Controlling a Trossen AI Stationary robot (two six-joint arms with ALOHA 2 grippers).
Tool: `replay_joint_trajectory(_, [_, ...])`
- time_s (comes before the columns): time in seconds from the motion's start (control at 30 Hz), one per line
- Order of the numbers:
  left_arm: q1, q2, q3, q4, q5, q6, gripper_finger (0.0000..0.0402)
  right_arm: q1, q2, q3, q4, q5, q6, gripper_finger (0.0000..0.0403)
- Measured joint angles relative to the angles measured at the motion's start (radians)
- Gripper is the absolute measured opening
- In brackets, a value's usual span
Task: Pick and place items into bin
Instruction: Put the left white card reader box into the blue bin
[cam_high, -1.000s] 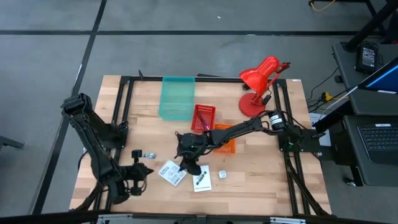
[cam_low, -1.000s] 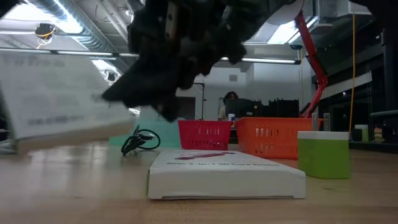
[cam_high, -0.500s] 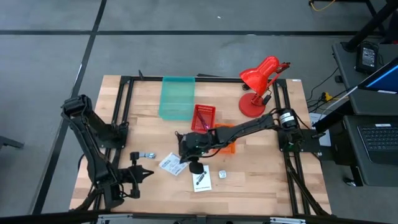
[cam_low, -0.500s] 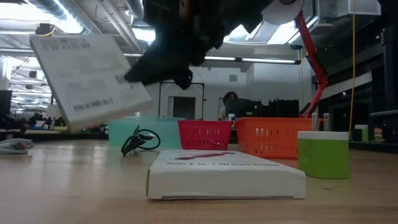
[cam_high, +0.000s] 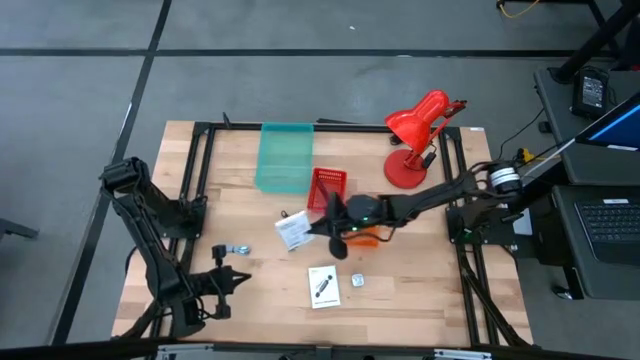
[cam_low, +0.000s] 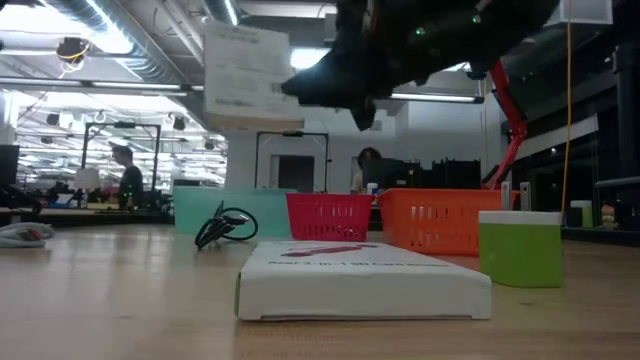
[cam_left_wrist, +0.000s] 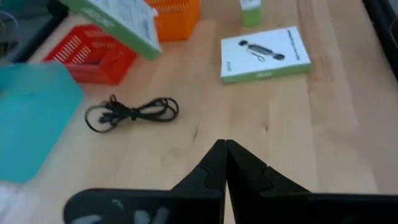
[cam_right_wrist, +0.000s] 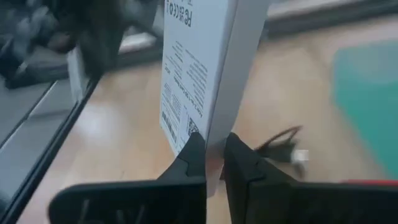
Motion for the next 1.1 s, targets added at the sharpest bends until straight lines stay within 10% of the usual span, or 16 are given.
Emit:
replay_joint_trajectory(0.47, [0.162, 0.006, -0.033, 0.009, -0.244, 0.090, 0.0002, 0.018, -0.014, -0.162, 0.356, 0.131, -0.076, 0.0010])
replay_joint_trajectory(0.8, [0.233, -0.027, -0.262, 0.101, -0.258, -0.168, 0.0002, -0.022, -0.014, -0.162, 0.359, 0.166, -0.098, 0.0010])
replay_joint_trajectory(1.1, [0.243, -0.123, -0.346, 0.536, -0.211, 0.256, 0.0002, -0.135, -0.014, -0.108, 0.289, 0.113, -0.104, 0.0010])
